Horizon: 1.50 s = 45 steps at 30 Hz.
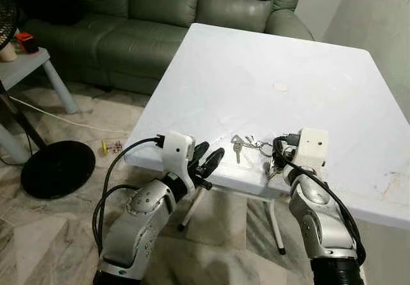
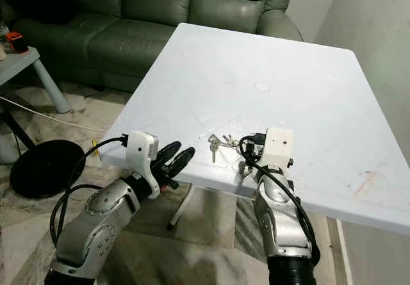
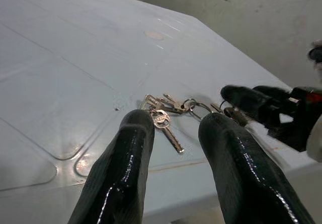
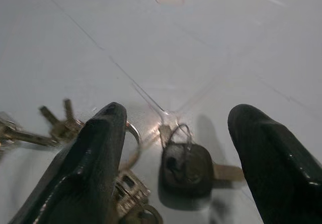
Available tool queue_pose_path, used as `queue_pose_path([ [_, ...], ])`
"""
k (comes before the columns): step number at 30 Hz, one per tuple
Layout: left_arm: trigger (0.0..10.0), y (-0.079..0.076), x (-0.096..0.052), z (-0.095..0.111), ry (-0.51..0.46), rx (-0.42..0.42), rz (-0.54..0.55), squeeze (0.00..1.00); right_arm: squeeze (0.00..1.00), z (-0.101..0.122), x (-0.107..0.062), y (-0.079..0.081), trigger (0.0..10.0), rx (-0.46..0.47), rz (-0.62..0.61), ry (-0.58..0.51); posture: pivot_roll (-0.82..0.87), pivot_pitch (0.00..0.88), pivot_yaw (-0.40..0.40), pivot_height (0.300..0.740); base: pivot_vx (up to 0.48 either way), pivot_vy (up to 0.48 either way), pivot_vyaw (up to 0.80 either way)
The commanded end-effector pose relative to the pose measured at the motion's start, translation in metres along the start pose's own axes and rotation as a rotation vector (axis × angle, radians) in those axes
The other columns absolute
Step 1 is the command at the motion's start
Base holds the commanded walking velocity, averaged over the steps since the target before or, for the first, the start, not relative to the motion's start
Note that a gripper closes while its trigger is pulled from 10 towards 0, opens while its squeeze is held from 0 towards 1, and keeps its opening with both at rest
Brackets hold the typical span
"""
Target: Hang keys on a hook
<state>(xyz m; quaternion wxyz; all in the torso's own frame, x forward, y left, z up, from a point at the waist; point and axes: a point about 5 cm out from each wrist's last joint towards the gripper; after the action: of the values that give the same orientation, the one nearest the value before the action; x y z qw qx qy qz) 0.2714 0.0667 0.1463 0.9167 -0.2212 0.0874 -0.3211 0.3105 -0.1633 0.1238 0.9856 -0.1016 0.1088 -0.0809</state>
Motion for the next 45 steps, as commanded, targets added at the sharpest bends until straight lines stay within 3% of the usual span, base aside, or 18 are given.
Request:
queue_pose_path([
  [1,10.0,-0.004,-0.002,0.000,0.007,-0.003,-0.014,0.00,0.00,-0.003,0.000,-0.003,10.0,0.003,-0.019,0.030,0.16,0.147,-0.084,0.740,0.000,0.000,0.00],
  [17,10.0,-0.007,-0.006,0.001,0.011,-0.023,-0.003,0.00,0.00,-0.003,-0.004,0.005,10.0,-0.004,0.009,0.042,0.17,0.157,-0.088,0.740,0.000,0.000,0.00],
  [18,10.0,-0.007,-0.006,0.002,0.010,-0.023,-0.003,0.00,0.00,-0.002,-0.004,0.006,9.6,-0.003,0.011,0.041,0.17,0.158,-0.089,0.740,0.000,0.000,0.00],
  [24,10.0,-0.008,-0.006,0.003,0.006,-0.028,0.000,0.00,0.00,0.005,-0.002,0.013,10.0,-0.010,0.037,0.023,0.17,0.158,-0.091,0.740,0.000,0.000,0.00],
  [25,10.0,-0.008,-0.006,0.003,0.005,-0.028,0.001,0.00,0.00,0.007,-0.002,0.014,8.7,-0.013,0.039,0.018,0.17,0.158,-0.091,0.740,0.000,0.000,0.00],
  [27,10.0,-0.008,-0.006,0.003,0.005,-0.028,0.002,0.00,0.00,0.008,-0.002,0.015,8.7,-0.014,0.040,0.014,0.17,0.158,-0.091,0.740,0.000,0.000,0.00],
  [28,10.0,-0.008,-0.006,0.003,0.005,-0.029,0.002,0.00,0.00,0.009,-0.001,0.015,6.1,-0.018,0.042,0.011,0.18,0.158,-0.094,0.740,0.000,0.000,0.00],
  [30,10.0,-0.009,-0.006,0.003,0.002,-0.031,0.003,0.00,0.00,0.011,0.000,0.016,3.9,-0.025,0.044,0.005,0.18,0.156,-0.097,0.740,0.000,0.000,0.00],
  [31,10.0,-0.009,-0.006,0.003,0.001,-0.033,0.004,0.00,0.00,0.012,0.000,0.015,3.8,-0.026,0.043,0.004,0.18,0.156,-0.097,0.740,0.000,0.000,0.00],
  [33,10.0,-0.008,-0.006,0.004,-0.002,-0.035,0.007,0.00,0.00,0.012,0.001,0.015,2.0,-0.034,0.034,0.007,0.18,0.155,-0.098,0.740,0.000,0.000,0.00],
  [35,10.0,-0.008,-0.005,0.004,-0.003,-0.036,0.007,0.00,0.00,0.013,0.001,0.014,2.0,-0.036,0.033,0.006,0.18,0.154,-0.100,0.740,0.000,0.000,0.00],
  [36,10.0,-0.009,-0.005,0.004,-0.004,-0.039,0.008,0.00,0.00,0.013,0.001,0.014,0.0,-0.041,0.028,0.004,0.18,0.154,-0.100,0.740,0.000,0.000,0.00],
  [45,10.0,-0.009,-0.005,0.004,-0.006,-0.042,0.009,0.00,0.00,0.011,0.001,0.014,0.0,-0.063,0.020,0.011,0.18,0.155,-0.102,0.740,0.000,0.000,0.00],
])
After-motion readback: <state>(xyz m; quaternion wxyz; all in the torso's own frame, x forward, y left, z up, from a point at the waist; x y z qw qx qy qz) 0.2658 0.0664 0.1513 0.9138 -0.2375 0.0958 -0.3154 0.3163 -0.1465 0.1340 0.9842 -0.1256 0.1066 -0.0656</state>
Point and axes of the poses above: a point about 5 cm out from each wrist's last joint towards the gripper, its own x axis pointing out of the wrist towards the gripper, its own z axis along the axis of the wrist's last joint, y = z × x, and after that the axes turned 15 degrees about -x, right-handed
